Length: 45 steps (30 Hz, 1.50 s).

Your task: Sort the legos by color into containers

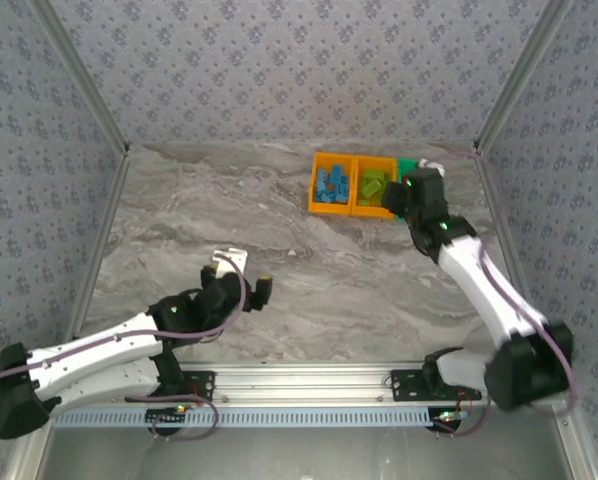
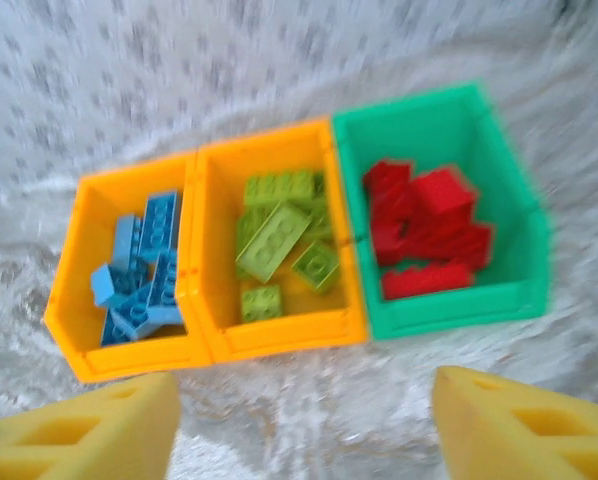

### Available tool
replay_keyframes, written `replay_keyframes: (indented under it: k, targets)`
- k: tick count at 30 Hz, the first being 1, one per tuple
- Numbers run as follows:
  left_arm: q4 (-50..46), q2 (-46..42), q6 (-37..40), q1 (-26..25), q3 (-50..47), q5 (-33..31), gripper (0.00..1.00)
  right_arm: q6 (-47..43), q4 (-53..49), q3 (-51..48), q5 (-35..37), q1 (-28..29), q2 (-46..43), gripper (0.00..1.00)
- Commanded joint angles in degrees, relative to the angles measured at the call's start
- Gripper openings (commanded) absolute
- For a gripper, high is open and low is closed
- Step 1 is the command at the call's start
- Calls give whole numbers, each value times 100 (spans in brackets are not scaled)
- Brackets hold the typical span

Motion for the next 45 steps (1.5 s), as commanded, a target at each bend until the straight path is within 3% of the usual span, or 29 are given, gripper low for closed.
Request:
replay_keyframes:
  k: [1, 4, 10, 12, 15, 16, 18, 20, 23, 25, 26, 27, 29, 30, 31, 32, 45]
  targets:
    - [710, -231, 1320, 531, -43, -487, 99, -432, 123, -860, 989, -74, -832, 80]
    - [1340, -407, 2193, 1060, -377, -666, 99, -893, 667, -1897, 1469, -194, -1606, 90]
    - [2618, -606, 3168, 2251, -1200, -499, 99, -1940, 3321, -3939, 1121, -406, -2021, 100]
    - [2831, -535, 3077, 2790, -1358, -250, 99, -1944, 3764, -4139, 1072, -649, -1549, 100]
    - [3455, -254, 2835, 3769, -1689, 507, 99, -1700, 4359, -3932, 103, -1466, -184, 100]
    - [3805, -68, 2682, 4136, -1823, 778, 99, -1382, 4070, -3563, 11, -1588, 245, 100]
    - [4288, 373, 2402, 4818, -1938, 1349, 99, -1734, 4851, -3313, -201, -1614, 986, 100]
    - [4962, 1110, 2435, 5328, -1943, 1893, 99, -2211, 4470, -2547, 53, -1520, 1739, 100]
    - [5127, 2173, 2642, 5537, -1350, 2046, 99, -2380, 4902, -2613, 76, -1347, 2058, 100]
    - [5609, 2848, 2730, 5560, -1044, 2253, 99, -2425, 5584, -3076, -867, -1663, 1926, 100]
    - [5835, 3179, 2757, 5576, -907, 2449, 99, -2363, 6626, -3521, -1115, -1821, 2171, 100]
    - [6052, 3521, 2802, 5598, -842, 2611, 99, -2334, 7225, -3736, -920, -1807, 2271, 100]
    - [6313, 3832, 2536, 5971, -909, 3164, 99, -2308, 6530, -3522, -353, -1648, 2113, 100]
    - [6895, 3946, 2462, 6024, -1102, 3139, 99, -2423, 6784, -3536, -68, -1498, 2216, 100]
    - [6887, 3895, 2442, 6024, -1106, 3090, 99, -2419, 6507, -3489, -25, -1446, 2130, 100]
    - [6568, 3866, 2446, 6012, -1014, 3061, 99, -2405, 6568, -3511, -89, -1483, 2136, 100]
    - [6617, 3899, 2526, 5933, -990, 2953, 99, -2396, 6504, -3459, -170, -1524, 2142, 100]
